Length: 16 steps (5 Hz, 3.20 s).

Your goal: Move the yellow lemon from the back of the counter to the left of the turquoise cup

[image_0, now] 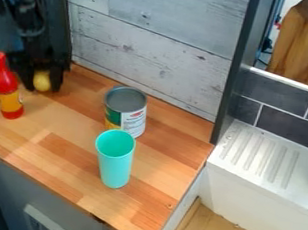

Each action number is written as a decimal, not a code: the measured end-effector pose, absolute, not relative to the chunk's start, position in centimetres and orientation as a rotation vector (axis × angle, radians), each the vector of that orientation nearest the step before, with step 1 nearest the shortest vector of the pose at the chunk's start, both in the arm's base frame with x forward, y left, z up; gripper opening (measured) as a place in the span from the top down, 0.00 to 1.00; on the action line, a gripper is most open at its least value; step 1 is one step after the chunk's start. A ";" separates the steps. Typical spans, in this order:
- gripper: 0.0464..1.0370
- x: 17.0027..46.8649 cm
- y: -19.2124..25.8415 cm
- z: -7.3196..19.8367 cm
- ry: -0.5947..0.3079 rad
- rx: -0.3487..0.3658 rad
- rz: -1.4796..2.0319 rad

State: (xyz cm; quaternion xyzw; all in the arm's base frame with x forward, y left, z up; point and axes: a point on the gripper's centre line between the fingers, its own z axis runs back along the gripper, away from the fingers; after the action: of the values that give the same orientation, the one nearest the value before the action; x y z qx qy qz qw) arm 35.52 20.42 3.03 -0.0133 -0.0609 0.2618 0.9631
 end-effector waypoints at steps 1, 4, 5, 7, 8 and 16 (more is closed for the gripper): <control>0.30 35.7 18.5 6.4 -0.201 -0.036 0.440; 0.30 31.6 10.8 7.7 -0.178 -0.134 0.117; 0.30 28.9 9.2 6.8 -0.046 -0.149 0.050; 0.30 26.6 9.7 6.0 0.007 -0.073 0.050; 0.30 26.7 9.0 3.8 0.079 -0.029 0.002; 0.07 23.6 10.7 0.3 0.158 -0.127 -0.033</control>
State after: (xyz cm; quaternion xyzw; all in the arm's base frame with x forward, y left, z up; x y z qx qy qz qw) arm 23.59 10.73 0.31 -0.0636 0.0790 -0.0165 0.9947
